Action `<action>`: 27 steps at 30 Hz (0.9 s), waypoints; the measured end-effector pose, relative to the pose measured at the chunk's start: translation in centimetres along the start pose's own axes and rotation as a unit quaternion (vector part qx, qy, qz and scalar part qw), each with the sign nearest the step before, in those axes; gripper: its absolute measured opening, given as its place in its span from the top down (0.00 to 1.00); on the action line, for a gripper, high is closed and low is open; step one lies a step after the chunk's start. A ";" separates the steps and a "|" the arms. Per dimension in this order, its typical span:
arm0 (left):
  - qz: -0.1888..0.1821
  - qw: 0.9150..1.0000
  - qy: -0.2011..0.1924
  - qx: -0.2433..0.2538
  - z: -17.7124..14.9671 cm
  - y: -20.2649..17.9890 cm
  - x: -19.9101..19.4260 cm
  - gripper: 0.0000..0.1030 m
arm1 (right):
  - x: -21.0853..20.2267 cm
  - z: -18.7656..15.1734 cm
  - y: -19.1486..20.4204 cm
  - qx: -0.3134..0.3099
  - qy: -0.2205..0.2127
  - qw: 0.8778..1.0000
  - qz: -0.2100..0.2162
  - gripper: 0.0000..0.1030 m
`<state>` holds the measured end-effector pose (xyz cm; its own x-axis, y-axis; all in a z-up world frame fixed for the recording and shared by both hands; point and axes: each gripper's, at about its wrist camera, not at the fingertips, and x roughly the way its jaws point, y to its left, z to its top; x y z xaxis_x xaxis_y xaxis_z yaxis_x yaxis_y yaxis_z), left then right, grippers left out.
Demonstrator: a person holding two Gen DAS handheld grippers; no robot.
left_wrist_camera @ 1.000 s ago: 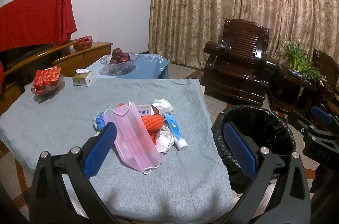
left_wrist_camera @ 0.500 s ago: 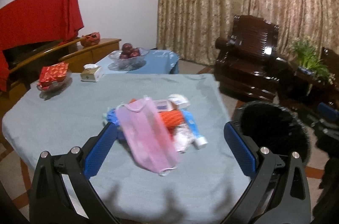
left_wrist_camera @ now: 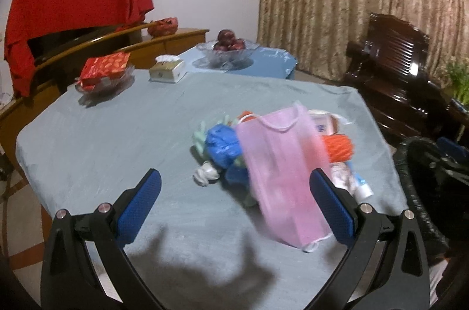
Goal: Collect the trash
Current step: 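Close the left gripper on the pink face mask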
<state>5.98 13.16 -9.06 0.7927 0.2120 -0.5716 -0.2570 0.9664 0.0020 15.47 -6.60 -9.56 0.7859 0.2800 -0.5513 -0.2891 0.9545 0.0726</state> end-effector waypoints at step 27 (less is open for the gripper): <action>-0.017 0.999 0.030 0.008 -1.4 -0.5 5.6 0.05 | 10.2 -4.3 -0.1 -0.012 0.127 0.992 0.016 0.52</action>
<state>9.77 13.69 -13.40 0.7660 0.1707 -0.6197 -0.2213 0.9752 -0.0049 21.17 -4.24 -18.76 0.6138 0.2718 -0.7412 -0.3262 0.9423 0.0754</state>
